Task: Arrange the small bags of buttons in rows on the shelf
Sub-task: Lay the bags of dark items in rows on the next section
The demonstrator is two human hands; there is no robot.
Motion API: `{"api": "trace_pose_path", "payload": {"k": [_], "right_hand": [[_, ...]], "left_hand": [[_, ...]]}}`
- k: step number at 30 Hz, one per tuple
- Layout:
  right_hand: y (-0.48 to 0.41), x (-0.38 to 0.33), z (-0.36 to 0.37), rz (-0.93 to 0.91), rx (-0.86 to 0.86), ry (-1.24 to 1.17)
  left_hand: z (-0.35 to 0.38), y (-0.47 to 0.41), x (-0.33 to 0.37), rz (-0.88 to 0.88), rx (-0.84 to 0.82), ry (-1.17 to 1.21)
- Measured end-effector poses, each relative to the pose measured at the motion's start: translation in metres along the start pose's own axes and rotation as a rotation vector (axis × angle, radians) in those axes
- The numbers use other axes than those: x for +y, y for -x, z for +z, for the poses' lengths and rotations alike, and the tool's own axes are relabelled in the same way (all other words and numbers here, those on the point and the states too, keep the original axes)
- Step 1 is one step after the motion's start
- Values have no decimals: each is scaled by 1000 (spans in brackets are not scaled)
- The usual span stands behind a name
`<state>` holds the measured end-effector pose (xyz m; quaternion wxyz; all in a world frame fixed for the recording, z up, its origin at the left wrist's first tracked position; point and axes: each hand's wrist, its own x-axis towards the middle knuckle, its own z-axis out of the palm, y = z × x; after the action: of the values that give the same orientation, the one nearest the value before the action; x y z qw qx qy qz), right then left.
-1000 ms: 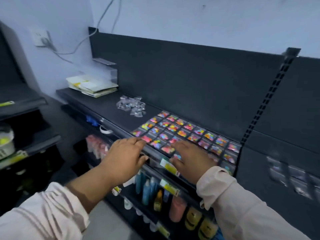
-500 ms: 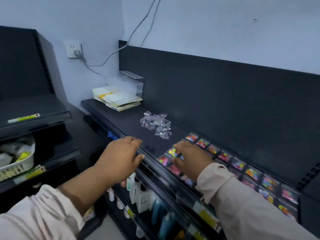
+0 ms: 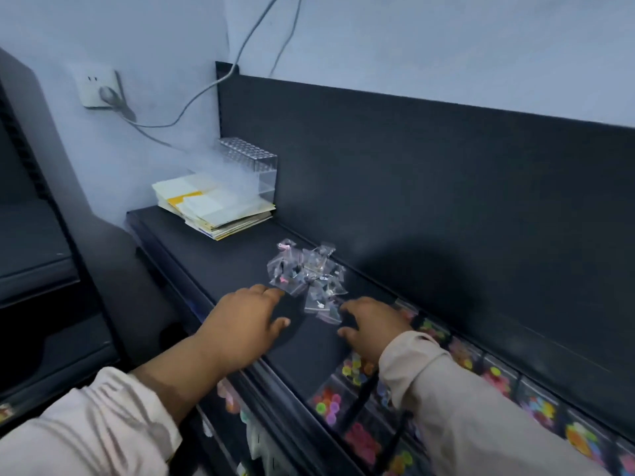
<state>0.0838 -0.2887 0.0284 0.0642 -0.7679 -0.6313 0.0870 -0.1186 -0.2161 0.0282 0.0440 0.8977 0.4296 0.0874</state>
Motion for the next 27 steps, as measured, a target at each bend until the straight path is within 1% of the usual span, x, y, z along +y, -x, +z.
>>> {"api": "trace_pose_path", "payload": {"k": [4, 10, 15, 17, 21, 24, 27], "right_hand": [[-34, 5, 3, 103, 30, 6], [-76, -4, 24, 323, -26, -51], [-97, -14, 35, 544, -46, -83], [-103, -19, 41, 607, -33, -119], [-112, -26, 47, 703, -28, -177], [-114, -26, 49, 751, -19, -244], [-113, -30, 52, 813, 43, -313]], "left_hand": [[9, -43, -18, 30, 8, 25], [39, -113, -53, 140, -115, 113], [57, -160, -71, 284, -192, 119], [66, -173, -78, 342, -212, 96], [73, -187, -85, 405, -230, 69], [74, -192, -86, 398, -251, 93], [74, -193, -88, 397, -258, 148]]}}
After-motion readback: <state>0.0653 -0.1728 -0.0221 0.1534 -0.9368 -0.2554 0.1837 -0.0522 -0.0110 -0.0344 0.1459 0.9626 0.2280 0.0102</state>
